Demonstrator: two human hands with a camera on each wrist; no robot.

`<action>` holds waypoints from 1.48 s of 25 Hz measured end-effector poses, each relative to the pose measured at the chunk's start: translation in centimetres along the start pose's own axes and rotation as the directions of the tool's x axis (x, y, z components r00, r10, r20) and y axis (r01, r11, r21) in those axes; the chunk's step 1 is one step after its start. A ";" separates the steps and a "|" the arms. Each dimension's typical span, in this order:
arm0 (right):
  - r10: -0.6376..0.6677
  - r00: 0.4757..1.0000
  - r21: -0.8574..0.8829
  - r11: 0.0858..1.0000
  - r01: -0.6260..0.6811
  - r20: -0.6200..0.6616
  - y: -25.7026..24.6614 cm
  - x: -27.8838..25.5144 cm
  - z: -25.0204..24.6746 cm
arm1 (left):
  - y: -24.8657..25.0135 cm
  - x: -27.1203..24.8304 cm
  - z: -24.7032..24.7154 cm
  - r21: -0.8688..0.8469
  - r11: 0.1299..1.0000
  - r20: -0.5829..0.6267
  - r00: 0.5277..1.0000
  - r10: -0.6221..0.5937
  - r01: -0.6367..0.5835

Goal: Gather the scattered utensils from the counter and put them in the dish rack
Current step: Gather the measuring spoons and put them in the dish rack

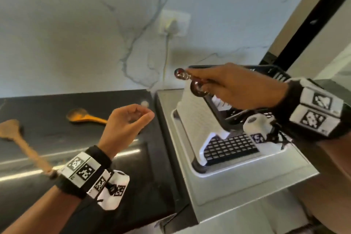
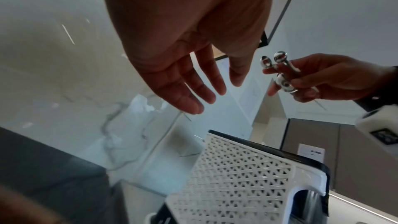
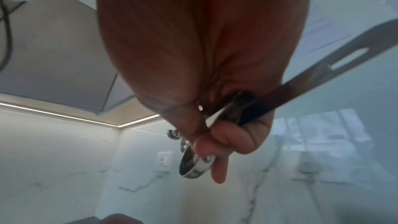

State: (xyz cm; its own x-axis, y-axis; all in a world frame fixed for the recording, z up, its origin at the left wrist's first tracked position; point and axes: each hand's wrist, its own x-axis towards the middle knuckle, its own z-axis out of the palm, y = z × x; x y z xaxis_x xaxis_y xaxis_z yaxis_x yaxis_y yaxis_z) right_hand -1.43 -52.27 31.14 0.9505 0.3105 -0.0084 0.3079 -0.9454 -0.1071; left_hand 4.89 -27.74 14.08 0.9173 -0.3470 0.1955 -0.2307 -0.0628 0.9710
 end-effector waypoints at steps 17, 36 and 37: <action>0.259 0.811 -0.314 0.944 -0.099 0.525 16.4 13.5 -1.3 | -0.1 16.8 11.4 0.080 0.995 0.205 0.975 -0.080 0.064; 0.151 0.772 -0.202 0.979 -0.030 0.618 17.5 16.5 1.7 | -2.6 19.5 12.3 -0.029 0.998 0.346 0.937 -0.047 0.060; 0.150 0.786 -0.202 0.979 -0.033 0.600 17.6 16.3 1.6 | -2.5 19.4 12.3 -0.035 0.997 0.343 0.938 -0.047 0.063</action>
State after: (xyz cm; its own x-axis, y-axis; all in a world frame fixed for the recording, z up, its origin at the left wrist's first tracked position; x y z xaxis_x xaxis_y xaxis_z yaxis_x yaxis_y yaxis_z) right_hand 19.38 -63.67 27.52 0.7687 0.1617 -0.6189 0.2785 -0.9556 0.0962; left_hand 19.26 -45.81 13.71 0.7599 -0.6436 0.0906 -0.1613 -0.0517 0.9855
